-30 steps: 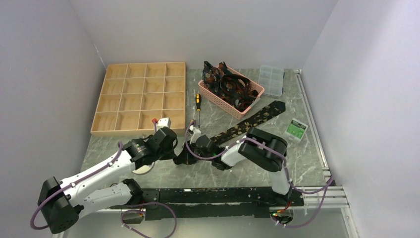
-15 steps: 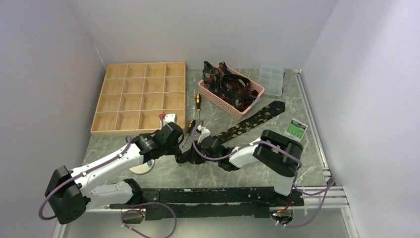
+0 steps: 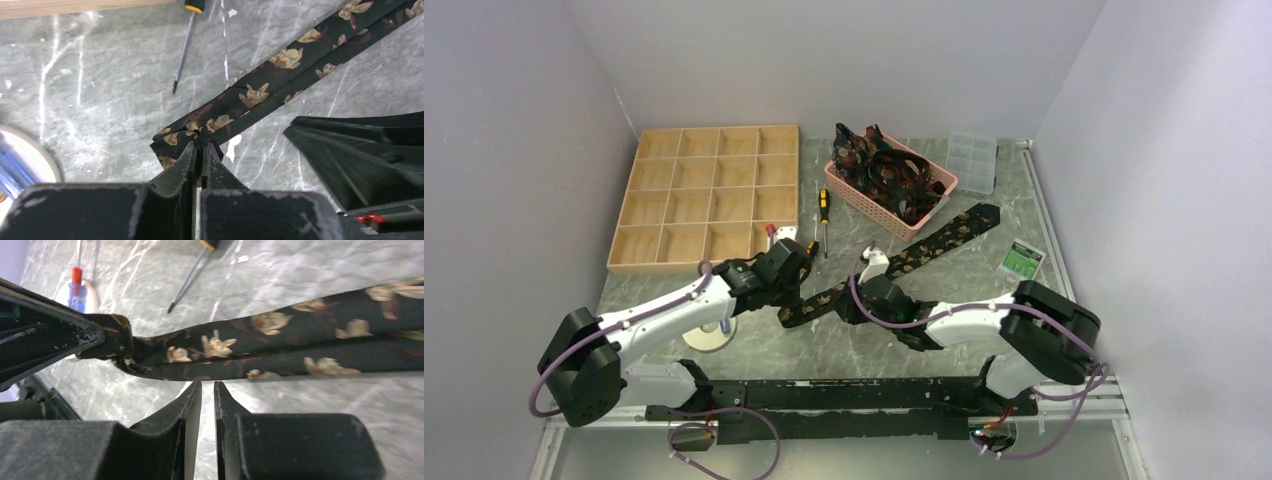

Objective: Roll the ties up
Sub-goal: Roll the tie at the center of the board.

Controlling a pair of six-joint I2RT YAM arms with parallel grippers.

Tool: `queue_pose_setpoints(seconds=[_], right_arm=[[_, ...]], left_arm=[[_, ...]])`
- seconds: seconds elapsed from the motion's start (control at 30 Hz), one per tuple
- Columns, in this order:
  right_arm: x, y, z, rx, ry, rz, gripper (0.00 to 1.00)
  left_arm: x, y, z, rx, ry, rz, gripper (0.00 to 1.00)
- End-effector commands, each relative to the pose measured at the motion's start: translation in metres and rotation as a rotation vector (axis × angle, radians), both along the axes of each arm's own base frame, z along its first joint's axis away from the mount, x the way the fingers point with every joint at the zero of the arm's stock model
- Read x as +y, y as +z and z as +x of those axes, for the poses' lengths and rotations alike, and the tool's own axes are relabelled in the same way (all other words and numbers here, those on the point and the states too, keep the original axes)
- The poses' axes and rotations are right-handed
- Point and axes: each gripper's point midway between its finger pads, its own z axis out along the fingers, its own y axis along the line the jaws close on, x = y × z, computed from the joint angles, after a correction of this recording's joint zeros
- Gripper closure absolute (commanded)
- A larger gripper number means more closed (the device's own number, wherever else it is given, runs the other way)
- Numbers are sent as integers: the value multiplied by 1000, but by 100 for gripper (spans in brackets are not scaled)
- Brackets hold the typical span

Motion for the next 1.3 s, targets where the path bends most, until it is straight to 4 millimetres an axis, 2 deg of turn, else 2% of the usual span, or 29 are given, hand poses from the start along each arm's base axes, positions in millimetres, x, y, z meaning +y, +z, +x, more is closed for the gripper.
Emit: queue_pose_setpoints(seconds=[0.0,0.23,0.5,0.63,0.9,1.0,1.13,1.17,1.27], right_arm=[[-35,4,12,-76,-104,-68,80],[-52,8,10,-93,-130,-80,79],[-55,7,8,-97,-126,-88,78],[-55,11,8,-107,-114,-91,77],[-50,17,6,-116,-76,-92,71],[-47,19,5,-118,-59,-91,66],[-42,23,1,-118,-19,-88,59],[-40,25,0,-118,-6,-84,56],[-31,30,-3,-112,35,-70,50]], left_arm=[[-27,5,6,-9,-73,-58,97],[-40,-12,10,15,-91,-11,97],[-51,-31,14,43,-98,73,96],[-54,-40,16,60,-87,96,93],[-59,-34,14,39,-94,67,58],[-59,-25,14,17,-92,43,49],[-60,-12,12,-9,-91,5,43],[-60,-9,11,-12,-87,-4,39],[-58,1,8,-28,-76,-33,35]])
